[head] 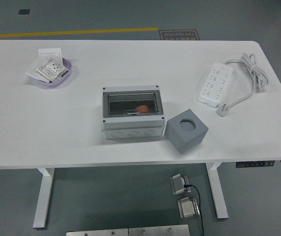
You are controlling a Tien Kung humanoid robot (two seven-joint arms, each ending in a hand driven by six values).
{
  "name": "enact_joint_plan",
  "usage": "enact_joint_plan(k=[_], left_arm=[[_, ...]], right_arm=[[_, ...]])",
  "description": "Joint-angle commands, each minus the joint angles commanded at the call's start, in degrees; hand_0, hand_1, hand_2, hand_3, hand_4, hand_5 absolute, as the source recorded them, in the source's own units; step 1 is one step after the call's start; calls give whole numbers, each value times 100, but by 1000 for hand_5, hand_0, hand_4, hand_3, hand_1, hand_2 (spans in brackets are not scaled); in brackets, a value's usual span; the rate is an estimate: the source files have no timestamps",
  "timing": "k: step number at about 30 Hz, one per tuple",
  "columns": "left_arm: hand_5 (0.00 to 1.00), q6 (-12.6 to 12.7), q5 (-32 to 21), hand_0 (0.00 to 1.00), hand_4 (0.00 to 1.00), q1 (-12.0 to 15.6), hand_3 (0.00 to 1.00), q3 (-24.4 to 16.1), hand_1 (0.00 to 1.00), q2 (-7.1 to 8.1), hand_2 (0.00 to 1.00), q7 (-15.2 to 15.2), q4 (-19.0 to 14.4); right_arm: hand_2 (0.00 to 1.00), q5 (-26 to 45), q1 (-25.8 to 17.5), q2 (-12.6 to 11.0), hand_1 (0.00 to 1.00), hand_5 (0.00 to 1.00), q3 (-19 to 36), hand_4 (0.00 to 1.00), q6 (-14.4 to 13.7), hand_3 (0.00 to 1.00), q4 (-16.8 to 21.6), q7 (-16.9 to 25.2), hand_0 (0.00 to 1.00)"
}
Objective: Pick up the cylinder from the cube,place it in the box,flap close box
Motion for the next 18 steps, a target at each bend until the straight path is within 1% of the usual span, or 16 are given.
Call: enact_joint_plan(k=[4,5,10,16,17,18], left_arm=[[520,-5,-2,691,737,-9,646,4,701,5,571,0,0],[522,-6,-1,692,738,-10,650,4,701,7,575,0,0],[522,-14,-33,692,738,-18,650,24,701,1,575,6,0],[524,-14,-35,691,738,-36,653,17,701,-3,582,7,0],[530,-14,-37,694,742,-37,655,16,701,-5,591,7,0],[530,-13,-41,694,742,-38,655,16,701,-7,591,7,0]], right_arm=[[669,-88,-21,-12,622,639,4,860,-20,716,108,-19,681],[649,-129,-24,-11,610,617,13,843,-25,692,126,-35,664],[649,-336,-17,-10,610,617,84,843,-20,692,149,-137,664],[648,-528,-12,-21,609,626,117,845,30,687,132,-253,667],[664,-533,-13,-19,617,665,119,876,36,690,130,-259,682],[664,-531,-14,-17,617,665,120,876,41,690,129,-262,682]])
